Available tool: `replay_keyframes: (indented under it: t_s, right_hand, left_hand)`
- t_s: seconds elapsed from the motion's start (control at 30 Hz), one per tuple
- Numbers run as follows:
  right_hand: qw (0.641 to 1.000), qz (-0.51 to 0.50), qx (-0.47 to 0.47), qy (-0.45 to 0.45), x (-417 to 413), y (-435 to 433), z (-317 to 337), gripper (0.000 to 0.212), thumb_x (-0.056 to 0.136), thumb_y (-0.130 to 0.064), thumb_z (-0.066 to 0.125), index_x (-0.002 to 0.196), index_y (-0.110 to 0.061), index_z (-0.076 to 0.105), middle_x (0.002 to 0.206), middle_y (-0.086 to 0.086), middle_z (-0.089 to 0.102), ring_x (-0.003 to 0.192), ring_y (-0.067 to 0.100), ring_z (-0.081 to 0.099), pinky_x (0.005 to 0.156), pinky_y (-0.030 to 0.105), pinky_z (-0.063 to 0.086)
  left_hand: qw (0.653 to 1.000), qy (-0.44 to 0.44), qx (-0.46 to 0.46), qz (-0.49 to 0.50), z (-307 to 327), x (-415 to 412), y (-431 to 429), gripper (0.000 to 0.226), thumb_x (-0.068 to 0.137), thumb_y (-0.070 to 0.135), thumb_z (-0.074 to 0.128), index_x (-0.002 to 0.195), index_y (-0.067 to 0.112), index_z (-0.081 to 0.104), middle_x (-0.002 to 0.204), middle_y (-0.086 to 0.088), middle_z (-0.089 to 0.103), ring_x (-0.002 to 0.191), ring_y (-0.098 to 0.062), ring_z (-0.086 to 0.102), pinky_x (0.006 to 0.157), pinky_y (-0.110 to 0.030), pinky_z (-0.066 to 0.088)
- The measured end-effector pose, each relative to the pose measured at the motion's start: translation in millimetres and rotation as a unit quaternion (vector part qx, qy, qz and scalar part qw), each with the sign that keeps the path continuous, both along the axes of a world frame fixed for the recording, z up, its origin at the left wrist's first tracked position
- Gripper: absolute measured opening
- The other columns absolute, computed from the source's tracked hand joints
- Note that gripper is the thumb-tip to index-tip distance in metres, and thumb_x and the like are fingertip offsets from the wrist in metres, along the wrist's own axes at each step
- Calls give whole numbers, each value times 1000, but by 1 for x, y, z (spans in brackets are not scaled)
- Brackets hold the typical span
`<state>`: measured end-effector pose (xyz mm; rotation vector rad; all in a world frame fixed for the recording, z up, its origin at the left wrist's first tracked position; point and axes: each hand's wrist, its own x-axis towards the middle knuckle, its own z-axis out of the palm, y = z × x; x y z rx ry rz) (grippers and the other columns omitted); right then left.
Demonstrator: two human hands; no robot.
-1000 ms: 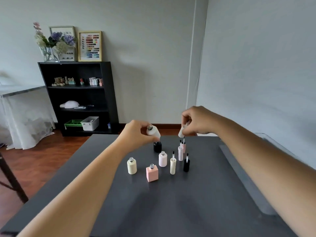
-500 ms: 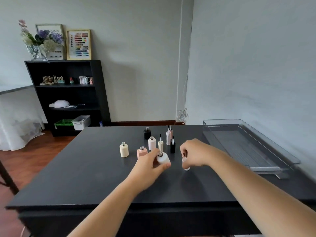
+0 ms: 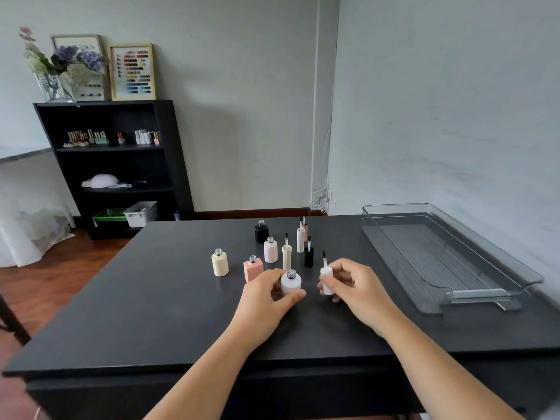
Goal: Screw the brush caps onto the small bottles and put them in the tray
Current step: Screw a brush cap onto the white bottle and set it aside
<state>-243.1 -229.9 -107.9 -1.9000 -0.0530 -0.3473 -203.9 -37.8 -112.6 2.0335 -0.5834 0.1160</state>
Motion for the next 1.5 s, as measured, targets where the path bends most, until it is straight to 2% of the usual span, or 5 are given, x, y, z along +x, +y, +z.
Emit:
replay_keyframes:
  t_s: [0.13, 0.3, 0.53, 1.2, 1.5]
  right_hand:
    - [996, -27, 84, -19, 7, 1, -4, 17, 93, -30, 55, 90, -29, 72, 58, -6, 57, 51, 9, 51, 47, 21, 41]
    - [989, -8, 147, -3, 12, -5, -7, 26, 97, -19, 50, 110, -29, 70, 77, -4, 58, 69, 8, 49, 61, 21, 42]
    - [974, -3, 223, -25, 9, -8, -3, 18, 87, -9, 63, 78, -20, 74, 63, -1, 67, 57, 8, 56, 51, 15, 43]
    - [990, -48, 116, -61, 8, -4, -10, 31, 83, 0, 54, 79, -24, 73, 66, -7, 67, 64, 3, 59, 58, 13, 44]
    - [997, -26, 42, -52, 6, -2, -10, 28, 82, -6, 57, 85, -29, 71, 85, 14, 67, 73, 12, 54, 68, 27, 43]
  left_hand:
    - [1000, 14, -19, -1, -2, 2, 2, 27, 80, 32, 71, 106, 34, 63, 88, 19, 67, 82, 5, 60, 71, -1, 41]
    - [999, 25, -39, 5, -2, 8, 2, 29, 76, 30, 75, 97, 33, 56, 90, 13, 65, 75, 7, 57, 68, -2, 41]
    - [998, 37, -58, 5, -1, 8, 2, 24, 75, 24, 76, 91, 27, 57, 88, 10, 64, 71, 4, 56, 64, -5, 43]
    - [998, 52, -43, 7, -4, 6, 4, 28, 76, 23, 76, 92, 40, 61, 90, 17, 62, 75, 9, 57, 56, -8, 44]
    - [998, 46, -28, 12, -4, 7, 2, 31, 74, 21, 77, 94, 40, 62, 94, 16, 60, 85, -6, 60, 66, -19, 46]
